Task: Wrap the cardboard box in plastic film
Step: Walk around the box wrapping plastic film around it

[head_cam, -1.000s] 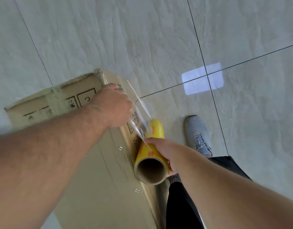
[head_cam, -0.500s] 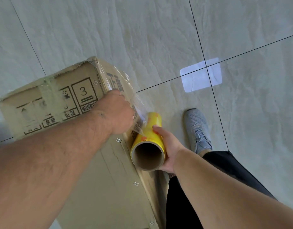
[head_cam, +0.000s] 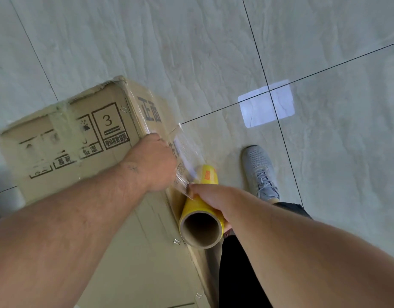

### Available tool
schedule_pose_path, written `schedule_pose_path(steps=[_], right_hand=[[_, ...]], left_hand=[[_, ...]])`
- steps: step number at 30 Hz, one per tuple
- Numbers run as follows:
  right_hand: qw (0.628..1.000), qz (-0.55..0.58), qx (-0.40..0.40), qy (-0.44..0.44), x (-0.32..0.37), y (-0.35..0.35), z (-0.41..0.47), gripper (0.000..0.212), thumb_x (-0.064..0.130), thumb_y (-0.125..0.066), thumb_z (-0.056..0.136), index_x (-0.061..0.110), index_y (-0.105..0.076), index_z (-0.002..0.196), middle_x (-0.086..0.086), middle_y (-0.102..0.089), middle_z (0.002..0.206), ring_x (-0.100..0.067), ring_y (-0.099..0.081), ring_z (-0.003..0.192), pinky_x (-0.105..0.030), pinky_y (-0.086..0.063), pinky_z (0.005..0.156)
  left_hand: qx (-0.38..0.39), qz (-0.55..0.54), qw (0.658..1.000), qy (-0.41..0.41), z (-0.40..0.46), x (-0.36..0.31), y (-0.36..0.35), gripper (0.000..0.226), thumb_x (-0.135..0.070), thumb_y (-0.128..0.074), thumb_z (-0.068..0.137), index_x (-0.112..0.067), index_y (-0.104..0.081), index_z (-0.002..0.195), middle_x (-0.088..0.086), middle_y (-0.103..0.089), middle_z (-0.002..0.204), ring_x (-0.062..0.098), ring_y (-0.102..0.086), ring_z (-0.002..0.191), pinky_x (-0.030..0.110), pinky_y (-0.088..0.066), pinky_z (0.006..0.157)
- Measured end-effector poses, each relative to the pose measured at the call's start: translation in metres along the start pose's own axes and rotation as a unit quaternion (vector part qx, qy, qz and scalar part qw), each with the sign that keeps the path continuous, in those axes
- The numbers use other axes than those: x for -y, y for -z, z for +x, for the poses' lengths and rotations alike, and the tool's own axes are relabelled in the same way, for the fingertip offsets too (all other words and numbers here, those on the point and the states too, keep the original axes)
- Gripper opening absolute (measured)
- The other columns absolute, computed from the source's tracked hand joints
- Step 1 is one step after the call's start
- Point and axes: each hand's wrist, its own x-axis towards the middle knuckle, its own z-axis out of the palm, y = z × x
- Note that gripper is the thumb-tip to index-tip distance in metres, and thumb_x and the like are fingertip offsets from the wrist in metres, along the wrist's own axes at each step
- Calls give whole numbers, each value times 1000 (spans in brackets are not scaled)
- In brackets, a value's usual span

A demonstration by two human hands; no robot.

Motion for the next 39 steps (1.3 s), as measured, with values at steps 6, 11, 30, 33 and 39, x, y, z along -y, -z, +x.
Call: schedule_pose_path(steps=[6, 11, 30, 33, 39], right_hand=[[967, 251, 42, -23, -39, -3, 16, 78, 68, -79, 83, 18, -61, 141, -19, -83, 107, -34, -84, 82, -48, -68, 71], [914, 389, 113, -26, -62, -16, 18, 91, 56, -96, 71, 13, -61, 144, -24, -83, 115, -43, -83, 100, -62, -65, 92], [998, 62, 26, -7, -67, -12, 11, 90, 79, -79, 79, 11, -56, 133, -18, -75, 118, -37, -79, 102, -53, -63, 103], [993, 119, 8, -3, -71, -9, 17, 83, 80, -70, 86, 13, -58, 134, -18, -75, 120, -37, -79, 101, -54, -65, 98], [920, 373, 119, -17, -102, -16, 17, 73, 57, -81, 90, 6, -62, 139, -25, -82, 114, -39, -81, 97, -54, -64, 92]], left_hand=[[-62, -43, 997, -23, -14, -13, -11, 45, -43, -32, 104, -25, -71, 119, -7, -68, 127, 16, -57, 125, 44, -36, 111], [-111, -78, 991, 0, -23, -38, -24, 52, -44, -25, 104, -24, -73, 106, -9, -71, 113, 16, -61, 117, 43, -29, 114], [-126, -113, 982, 84, -13, -63, -30, 59, -48, -24, 92, -30, -78, 106, -12, -68, 117, 16, -57, 117, 42, -23, 118], [-95, -119, 987, 51, -20, -76, -24, 43, -42, -36, 98, -29, -72, 117, -11, -62, 131, 16, -53, 127, 40, -26, 119], [-84, -118, 989, 16, -38, -92, -28, 25, -33, -44, 96, -27, -67, 98, -10, -70, 103, 17, -61, 108, 37, -33, 109]])
